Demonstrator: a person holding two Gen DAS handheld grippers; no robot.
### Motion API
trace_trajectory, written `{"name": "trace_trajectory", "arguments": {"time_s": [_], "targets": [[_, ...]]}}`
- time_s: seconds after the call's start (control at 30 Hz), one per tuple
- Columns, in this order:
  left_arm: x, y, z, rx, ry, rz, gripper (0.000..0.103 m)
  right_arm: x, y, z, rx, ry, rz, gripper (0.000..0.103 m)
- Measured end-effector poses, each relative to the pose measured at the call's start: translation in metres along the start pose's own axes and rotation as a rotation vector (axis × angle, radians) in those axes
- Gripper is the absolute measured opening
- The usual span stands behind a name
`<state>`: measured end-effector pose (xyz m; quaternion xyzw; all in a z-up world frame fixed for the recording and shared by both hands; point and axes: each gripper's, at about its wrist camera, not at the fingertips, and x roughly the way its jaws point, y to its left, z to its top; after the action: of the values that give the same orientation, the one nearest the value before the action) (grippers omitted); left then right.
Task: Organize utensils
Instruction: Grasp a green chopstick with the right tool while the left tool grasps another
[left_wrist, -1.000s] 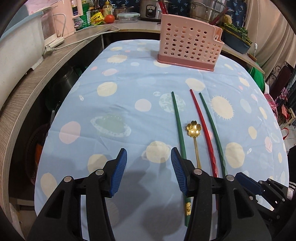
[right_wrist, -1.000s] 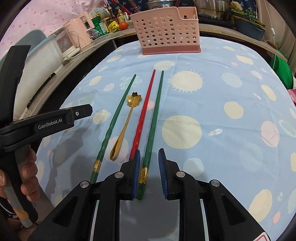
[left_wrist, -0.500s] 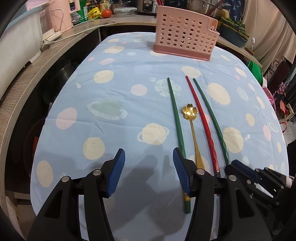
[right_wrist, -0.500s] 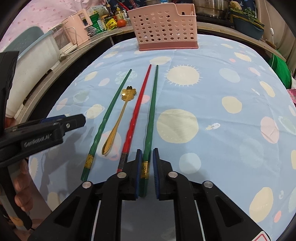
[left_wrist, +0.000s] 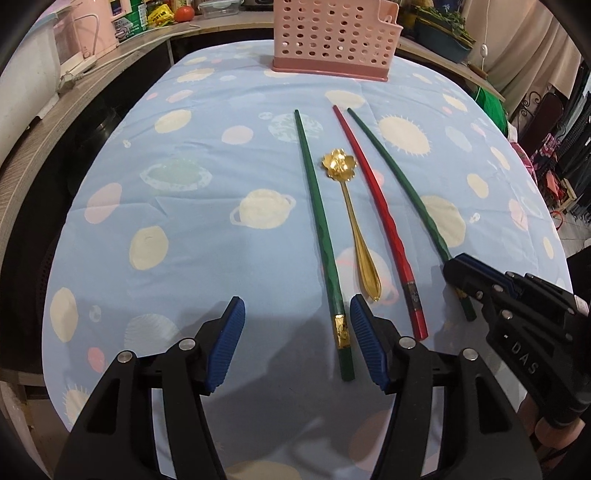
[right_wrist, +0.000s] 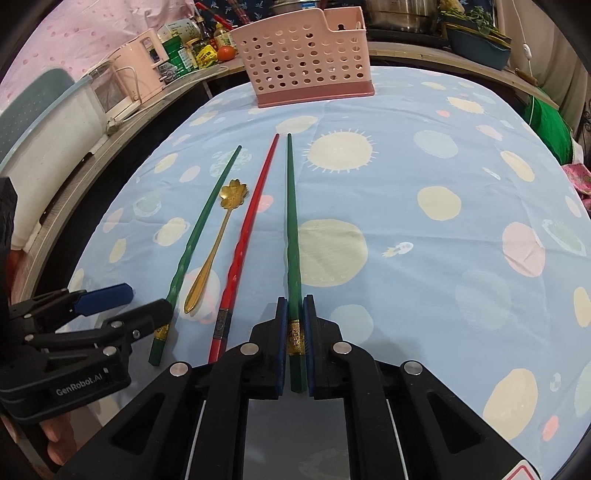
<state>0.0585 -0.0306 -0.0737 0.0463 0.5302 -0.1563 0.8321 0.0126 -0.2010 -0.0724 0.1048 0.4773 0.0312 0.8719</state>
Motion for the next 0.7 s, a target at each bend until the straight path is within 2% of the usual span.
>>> {"name": "trace_trajectory", "arguments": {"time_s": [0.2,0.33,0.6,0.67,0.7], "targets": [[0.0002,-0.0027,-0.0033,0.015,-0.004,0.010,0.056,-0.0003,-0.0006,-0.0009,0.004,0.001,0.001,0.007],[-0.0002,-0.0041,-0.0044,0.024,-0.007,0.022,0.051,-0.0002,-0.0008,-0.0006,0.004,0.001,0.001,0.007],[-0.0020,-0.0043,-0.0048,0.034,-0.011,0.018,0.025,-0.0001,-0.0007,-0.0003,0.002,0.001,0.000,0.008],[-0.0020,-0.0038,-0.0046,0.034,-0.010,0.010,0.012,-0.0001,-0.0010,-0.0005,0.002,0.002,0.000,0.008],[-0.0019,-0.0041,-0.0045,0.035,-0.009,0.008,0.010,0.0000,-0.0007,-0.0003,0.003,0.001,0.000,0.008]]}}
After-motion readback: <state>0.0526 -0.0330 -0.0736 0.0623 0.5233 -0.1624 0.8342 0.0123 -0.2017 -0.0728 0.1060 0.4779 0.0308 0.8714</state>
